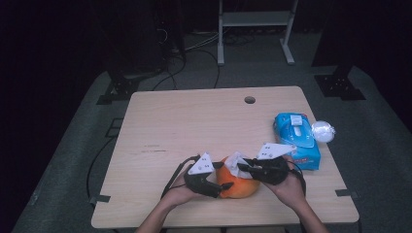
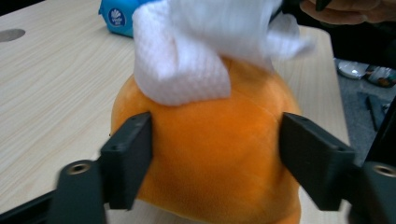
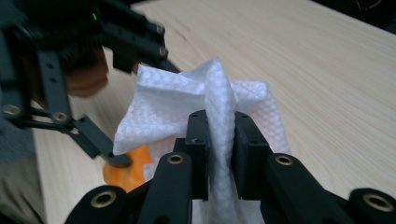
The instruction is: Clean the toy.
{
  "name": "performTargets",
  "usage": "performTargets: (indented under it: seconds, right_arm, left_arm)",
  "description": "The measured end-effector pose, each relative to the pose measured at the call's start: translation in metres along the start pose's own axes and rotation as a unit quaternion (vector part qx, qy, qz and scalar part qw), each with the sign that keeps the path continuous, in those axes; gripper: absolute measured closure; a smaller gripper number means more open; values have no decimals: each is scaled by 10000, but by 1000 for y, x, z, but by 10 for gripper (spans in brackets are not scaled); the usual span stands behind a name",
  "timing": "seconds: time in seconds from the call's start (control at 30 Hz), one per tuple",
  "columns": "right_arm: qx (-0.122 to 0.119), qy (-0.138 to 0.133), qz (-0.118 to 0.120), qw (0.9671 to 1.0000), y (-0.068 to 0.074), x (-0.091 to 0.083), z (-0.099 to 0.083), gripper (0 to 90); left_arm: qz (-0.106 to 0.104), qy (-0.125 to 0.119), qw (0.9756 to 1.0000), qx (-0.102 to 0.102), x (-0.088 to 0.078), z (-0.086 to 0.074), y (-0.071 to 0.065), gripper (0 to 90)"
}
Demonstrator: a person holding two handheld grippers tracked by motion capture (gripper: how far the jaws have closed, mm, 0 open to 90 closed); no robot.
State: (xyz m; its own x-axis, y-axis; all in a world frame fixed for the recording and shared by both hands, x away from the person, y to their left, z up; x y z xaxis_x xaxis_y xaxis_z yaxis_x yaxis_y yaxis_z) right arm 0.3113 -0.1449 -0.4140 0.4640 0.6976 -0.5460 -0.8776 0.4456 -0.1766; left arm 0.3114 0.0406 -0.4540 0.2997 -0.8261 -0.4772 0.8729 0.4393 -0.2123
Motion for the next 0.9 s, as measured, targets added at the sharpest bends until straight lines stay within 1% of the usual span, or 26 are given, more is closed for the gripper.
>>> performTargets:
  seconds: [0.03, 0.07, 0.1, 0.13, 0.17, 0.2, 0.23, 0.27, 0.3, 0.33, 0.37, 0.4, 0.47, 0.5, 0.53, 0.57, 0.63, 0.67, 0.7, 0.73, 0.83, 0.87, 0.9]
  right_arm:
    - [-7, 87, -6, 10000, 0, 3, -3, 774]
    - [30, 143, 5, 9999, -2, 5, -7, 774]
    - [108, 143, 31, 9998, -4, 6, -10, 774]
    - [211, 125, 58, 9997, -7, 6, -13, 775]
    - [294, 103, 76, 9995, -10, 4, -14, 775]
    - [307, 147, 13, 9994, -13, 3, -16, 775]
    - [304, 160, -19, 9994, -14, 2, -17, 775]
    - [279, 172, -52, 9994, -15, 2, -18, 776]
    - [308, 178, -60, 9993, -14, 1, -18, 775]
    - [295, 158, -85, 9994, -14, 0, -16, 776]
    - [267, 120, -122, 9995, -13, -1, -14, 777]
    - [245, 41, -108, 9996, -11, -3, -11, 778]
    - [176, -108, 18, 9998, -3, -4, -2, 778]
    - [176, -108, 18, 9998, -3, -4, -2, 778]
    - [126, -179, 120, 9997, 3, -3, 3, 778]
    - [-101, -153, 262, 9995, 17, 5, 12, 777]
    - [-271, -18, 261, 9993, 25, 12, 14, 777]
    - [-280, 22, 253, 9993, 25, 14, 14, 779]
    - [-280, 22, 253, 9993, 25, 14, 14, 779]
    - [-142, 28, 154, 9998, 17, 14, 11, 781]
    - [50, 55, -53, 10000, 3, 8, 4, 780]
    - [50, 55, -53, 10000, 3, 8, 4, 780]
    - [258, 93, -160, 9995, -8, 3, -6, 779]
  left_arm:
    - [14, 6, 10000, -51, 1, -1, 2, 193]
    - [31, -3, 9999, -150, 2, -3, 5, 150]
    - [68, -8, 9997, -251, 4, -4, 8, 90]
    - [48, -45, 9993, -363, 6, -6, 10, 60]
    - [48, -45, 9993, -363, 6, -6, 10, 55]
    - [-30, -72, 9987, -512, 10, -8, 11, 56]
    - [-16, -54, 9990, -447, 11, -8, 11, 73]
    - [-35, -71, 9993, -359, 10, -7, 9, 141]
    - [-3, -67, 9996, -292, 9, -5, 8, 185]
    - [21, -74, 9996, -271, 8, -4, 6, 225]
    - [33, -87, 9997, -237, 7, -2, 4, 238]
    - [36, -107, 9998, -189, 7, -1, 2, 244]
    - [44, -116, 9999, -82, 8, 1, -4, 246]
    - [44, -116, 9999, -82, 8, 1, -4, 246]
    - [18, -139, 9999, -44, 8, 3, -7, 246]
    - [20, -108, 9999, 51, 9, 4, -12, 250]
    - [71, -48, 9999, 113, 10, 2, -13, 250]
    - [52, -53, 9999, 79, 10, 1, -12, 250]
    - [52, -53, 9999, 79, 10, 1, -12, 250]
    - [32, -80, 10000, 22, 9, 0, -10, 257]
    - [44, -32, 10000, 53, 10, -2, -7, 257]
    - [44, -32, 10000, 53, 10, -2, -7, 255]
    - [34, 13, 10000, 34, 9, -4, -4, 245]
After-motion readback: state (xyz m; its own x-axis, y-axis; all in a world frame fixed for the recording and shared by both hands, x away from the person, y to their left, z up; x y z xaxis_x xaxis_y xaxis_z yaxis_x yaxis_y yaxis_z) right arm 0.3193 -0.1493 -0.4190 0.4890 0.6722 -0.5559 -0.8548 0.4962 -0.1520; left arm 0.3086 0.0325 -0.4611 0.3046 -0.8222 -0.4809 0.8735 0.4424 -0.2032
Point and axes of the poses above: each handheld gripper's, and its own axes: x roughly forward along the jaws, z roughly out of its top, y roughly to its left, the point moved 4 cm from there along x, roughly forward along the jaws, and after that the axes turned 13 degrees about -x, right-handed, at the moved point
